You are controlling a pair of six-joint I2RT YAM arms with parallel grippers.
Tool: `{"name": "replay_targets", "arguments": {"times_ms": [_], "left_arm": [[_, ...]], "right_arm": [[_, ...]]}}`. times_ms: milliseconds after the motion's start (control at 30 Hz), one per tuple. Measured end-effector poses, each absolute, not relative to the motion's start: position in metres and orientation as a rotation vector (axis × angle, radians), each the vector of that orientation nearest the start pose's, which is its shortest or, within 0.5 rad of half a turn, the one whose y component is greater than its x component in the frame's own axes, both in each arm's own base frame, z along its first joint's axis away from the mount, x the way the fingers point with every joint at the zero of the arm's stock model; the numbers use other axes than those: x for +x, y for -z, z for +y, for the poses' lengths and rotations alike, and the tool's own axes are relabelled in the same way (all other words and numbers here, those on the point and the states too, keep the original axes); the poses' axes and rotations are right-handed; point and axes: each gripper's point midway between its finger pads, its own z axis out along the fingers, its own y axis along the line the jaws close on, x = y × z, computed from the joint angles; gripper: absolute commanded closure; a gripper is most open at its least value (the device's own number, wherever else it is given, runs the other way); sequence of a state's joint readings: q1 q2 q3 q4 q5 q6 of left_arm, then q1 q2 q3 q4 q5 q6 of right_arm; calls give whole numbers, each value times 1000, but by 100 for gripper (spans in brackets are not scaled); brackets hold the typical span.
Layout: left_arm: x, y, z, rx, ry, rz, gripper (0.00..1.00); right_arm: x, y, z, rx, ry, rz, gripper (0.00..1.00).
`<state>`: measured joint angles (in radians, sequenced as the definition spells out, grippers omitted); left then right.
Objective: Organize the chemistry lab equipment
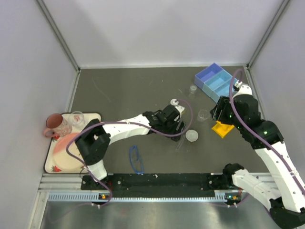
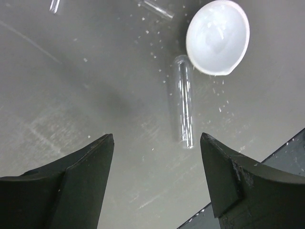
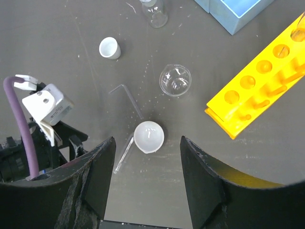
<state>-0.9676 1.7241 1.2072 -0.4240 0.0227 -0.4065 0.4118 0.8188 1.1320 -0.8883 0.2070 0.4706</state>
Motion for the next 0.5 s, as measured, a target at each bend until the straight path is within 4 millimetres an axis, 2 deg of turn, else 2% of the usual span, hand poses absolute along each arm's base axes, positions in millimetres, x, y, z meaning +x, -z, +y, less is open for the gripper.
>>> {"name": "replay_targets", "arguments": {"times_ms": [233, 500], "left_arm": [[219, -66, -380, 745, 533, 2518, 28], [216, -35, -382, 746, 456, 2572, 36]], "right_arm": [[227, -261, 80, 174, -282, 2162, 42], [223, -247, 79, 170, -272, 2191, 42]]}}
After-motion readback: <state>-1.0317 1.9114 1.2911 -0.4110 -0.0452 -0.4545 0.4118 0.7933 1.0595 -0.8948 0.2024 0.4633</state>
